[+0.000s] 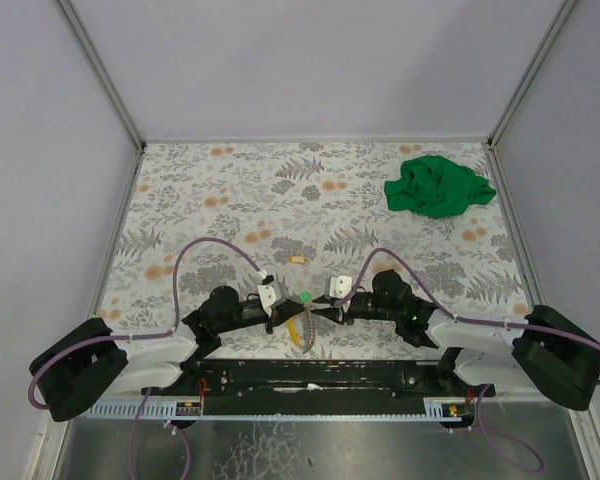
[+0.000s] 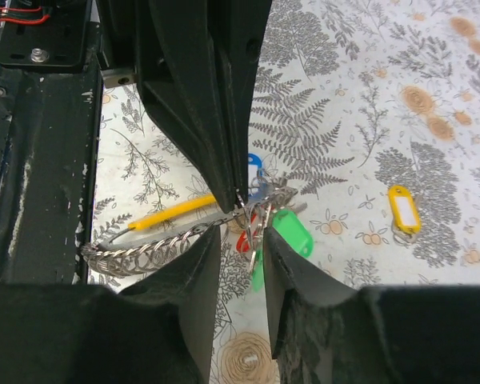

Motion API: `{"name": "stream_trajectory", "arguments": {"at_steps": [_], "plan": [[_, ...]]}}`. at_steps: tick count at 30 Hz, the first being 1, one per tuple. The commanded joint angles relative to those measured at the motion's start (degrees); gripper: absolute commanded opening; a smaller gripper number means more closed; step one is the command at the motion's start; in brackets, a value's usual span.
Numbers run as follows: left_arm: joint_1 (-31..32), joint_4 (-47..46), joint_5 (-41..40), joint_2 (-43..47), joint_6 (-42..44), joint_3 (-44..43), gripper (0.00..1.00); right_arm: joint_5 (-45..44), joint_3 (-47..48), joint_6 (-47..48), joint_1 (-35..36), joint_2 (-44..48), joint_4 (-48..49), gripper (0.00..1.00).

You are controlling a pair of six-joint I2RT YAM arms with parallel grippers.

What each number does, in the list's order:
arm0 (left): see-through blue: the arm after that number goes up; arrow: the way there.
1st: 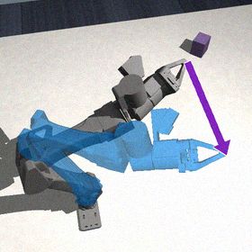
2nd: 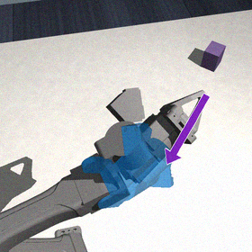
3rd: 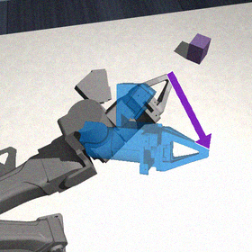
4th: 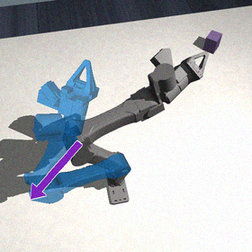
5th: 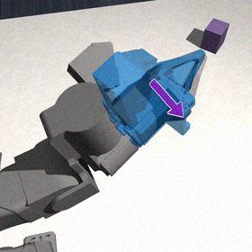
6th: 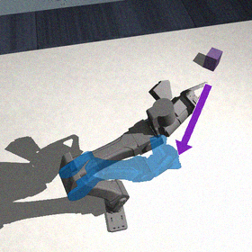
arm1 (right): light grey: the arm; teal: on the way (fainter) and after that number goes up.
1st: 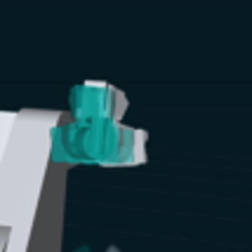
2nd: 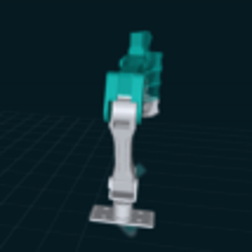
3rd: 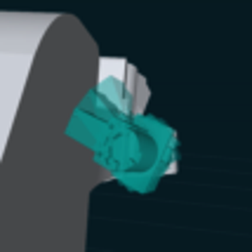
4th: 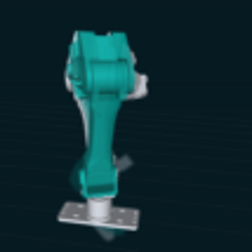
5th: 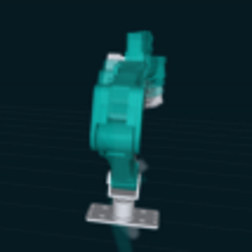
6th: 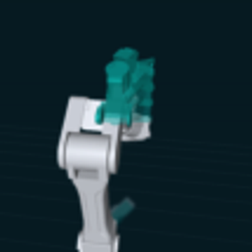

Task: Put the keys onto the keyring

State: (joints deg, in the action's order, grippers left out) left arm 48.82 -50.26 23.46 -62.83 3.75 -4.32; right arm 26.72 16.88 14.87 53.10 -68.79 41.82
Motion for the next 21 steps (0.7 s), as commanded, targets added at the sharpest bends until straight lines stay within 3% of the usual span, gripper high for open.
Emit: {"name": "stream_trajectory", "arguments": {"at_steps": [1, 6, 21], "plan": [[2.7, 4.0, -3.0, 0.7, 6.2, -2.8, 0.0, -4.9, 0.1, 3.1, -0.2, 7.0, -8.1, 0.35], [5.8, 10.1, -7.5, 0.2, 11.3, -5.8, 0.0, -13.9, -0.3, 3.9, -0.2, 10.2, -11.7, 0.31], [7.5, 10.2, -9.7, -3.0, 11.6, -8.0, 0.0, -12.9, -0.6, -1.5, -0.1, 0.5, -0.3, 0.31]]}}
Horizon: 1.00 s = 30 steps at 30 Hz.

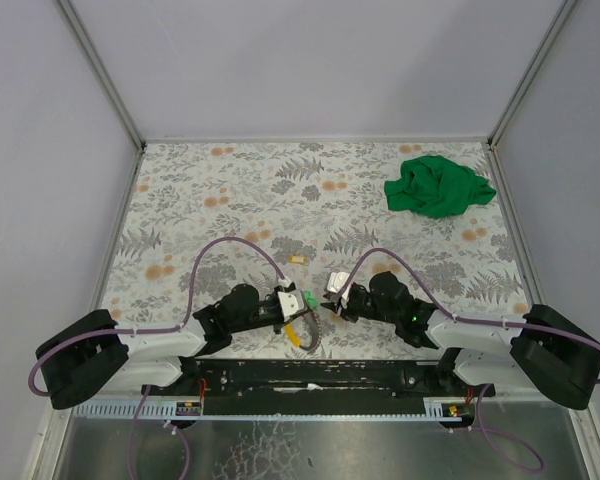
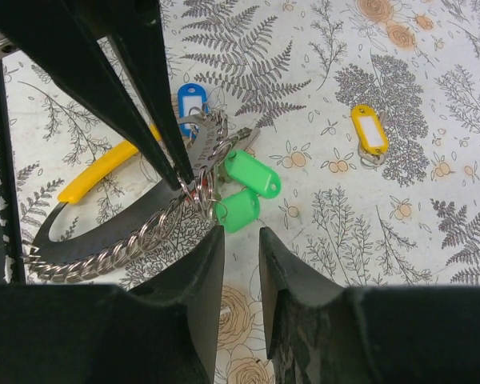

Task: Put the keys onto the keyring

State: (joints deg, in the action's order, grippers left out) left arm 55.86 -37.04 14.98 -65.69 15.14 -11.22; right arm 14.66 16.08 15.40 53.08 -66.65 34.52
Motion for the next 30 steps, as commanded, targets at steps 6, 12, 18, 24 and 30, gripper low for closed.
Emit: {"name": "stream_trajectory", "arguments": {"at_steps": [6, 12, 18, 24, 30], "plan": [[0.6, -4.6, -1.8, -1.5, -2.2, -1.3, 0.0, 0.3, 0.8, -3.9, 0.4, -4.7, 10.3, 0.31], [0.8, -5.2, -5.0, -4.1, -4.9, -2.5, 0.0, 0.4, 2.4, -5.1, 1.8, -5.3, 9.0, 0.31], [1.3, -8.9, -7.0, -6.0, -8.6, -2.6, 0.0, -0.9, 2.7, -6.7, 2.8, -7.7, 9.0, 0.31], [1.6, -9.8, -7.8, -6.5, -9.6, -2.2, 0.0, -2.8, 2.1, -6.6, 3.0, -9.6, 10.1, 0.29], [1.6, -11.5, -8.0, -6.1, -11.9, -0.9, 0.0, -4.0, -0.1, -6.7, 3.0, -11.6, 17.3, 0.23]]}}
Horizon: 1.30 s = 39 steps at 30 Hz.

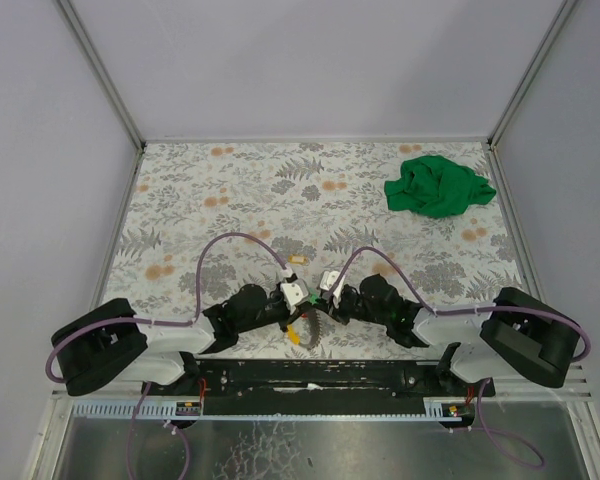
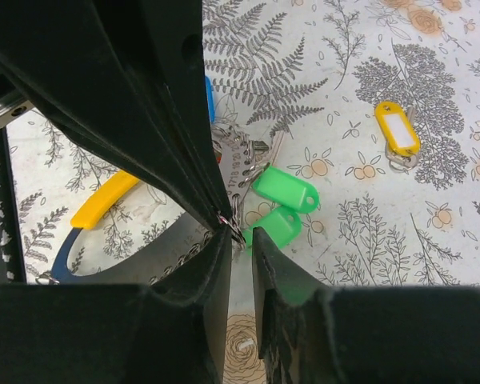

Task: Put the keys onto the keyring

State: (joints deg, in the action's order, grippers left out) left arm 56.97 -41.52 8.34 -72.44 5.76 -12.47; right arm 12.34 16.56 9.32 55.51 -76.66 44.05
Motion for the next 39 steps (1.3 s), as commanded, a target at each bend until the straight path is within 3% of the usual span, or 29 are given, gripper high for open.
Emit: {"name": "stream_trajectory", "arguments": {"at_steps": [1, 6, 11, 17, 23, 30, 33, 39], "plan": [[0.6, -7.7, -1.8, 0.5, -3.3, 0.6, 0.0, -1.5, -0.8, -1.1, 0.6, -2.3, 9.3, 0.23], [1.0, -9.5, -4.8, -1.1, -7.6, 1.2, 0.0, -3.0, -1.9, -2.7, 0.6, -6.6, 17.0, 0.17], [2.4, -13.4, -6.3, -3.5, -11.6, 1.9, 0.0, -6.7, -3.2, -4.4, 0.7, -10.2, 23.3, 0.01], [3.9, -21.6, -10.1, -9.3, -19.9, 2.8, 0.0, -7.4, -2.8, -8.5, 1.1, -14.3, 29.2, 0.0], [4.2, -25.0, -14.8, -12.6, -29.6, 2.3, 0.01, -15.8, -1.8, -13.1, 3.4, -17.3, 31.6, 0.0], [4.5, -25.2, -18.4, -11.6, -28.5, 4.4, 0.0, -17.3, -6.7, -10.9, 4.0, -16.1, 38.5, 0.2], [4.5, -18.0, -18.1, -6.9, -24.9, 4.0, 0.0, -16.5, -9.0, -8.7, 4.0, -12.7, 37.4, 0.26], [4.3, -4.7, -14.7, 0.9, -16.8, 1.5, 0.0, -13.9, -6.2, -4.1, 4.0, -2.2, 18.7, 0.32]]}}
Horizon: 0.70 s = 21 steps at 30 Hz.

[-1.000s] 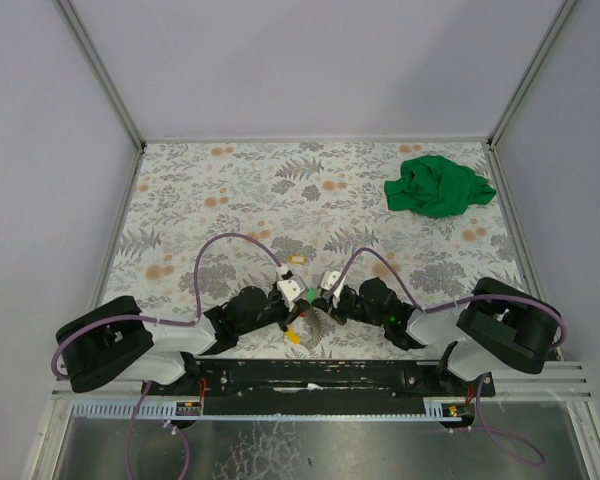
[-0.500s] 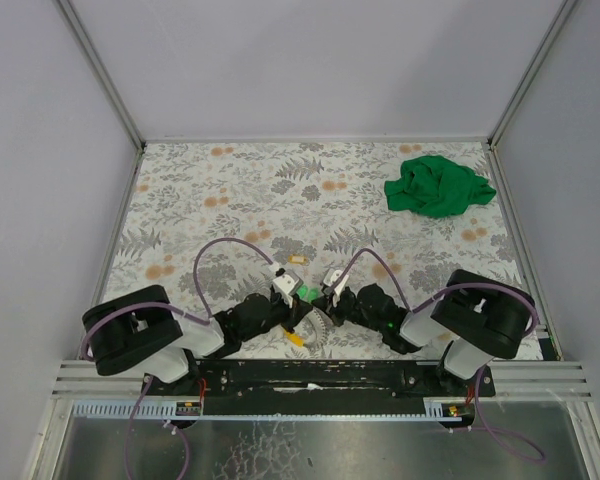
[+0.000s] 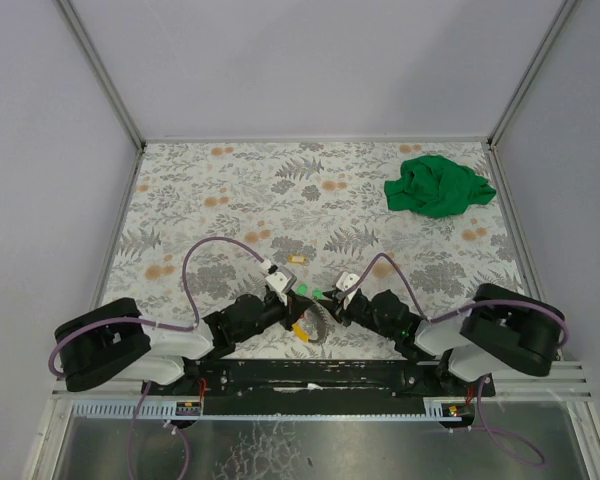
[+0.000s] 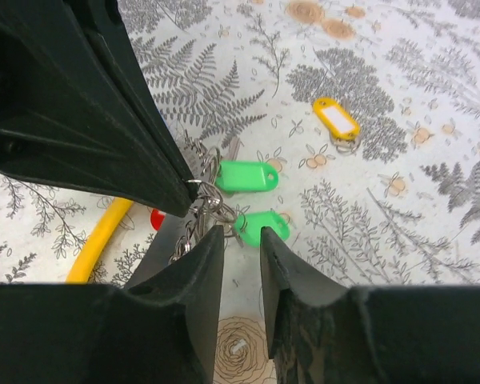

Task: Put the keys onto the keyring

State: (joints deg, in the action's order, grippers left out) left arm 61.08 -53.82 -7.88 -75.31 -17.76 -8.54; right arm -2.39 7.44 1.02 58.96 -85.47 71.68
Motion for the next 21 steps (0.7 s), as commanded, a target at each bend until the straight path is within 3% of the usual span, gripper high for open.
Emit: {"name": "stream_trajectory", "arguments": {"at_steps": [1, 6, 11, 21], "plan": [[0.1, 9.6, 1.9, 4.5, 7.6, -2.9, 0.0, 0.8, 3.2, 5.0, 0.5, 8.5, -11.2, 0.32], [-0.1, 14.3, 4.9, 6.1, 11.4, -4.4, 0.0, 1.6, 1.3, 10.2, 0.5, 15.1, -13.4, 0.34], [-0.1, 15.7, 4.9, 6.2, 13.3, -5.1, 0.0, 4.3, 3.4, 12.4, 0.5, 15.8, -18.0, 0.34], [-0.1, 13.9, 7.2, 5.0, 13.5, -5.1, 0.0, 7.0, 3.8, 11.6, 0.5, 6.0, -4.8, 0.34]]}}
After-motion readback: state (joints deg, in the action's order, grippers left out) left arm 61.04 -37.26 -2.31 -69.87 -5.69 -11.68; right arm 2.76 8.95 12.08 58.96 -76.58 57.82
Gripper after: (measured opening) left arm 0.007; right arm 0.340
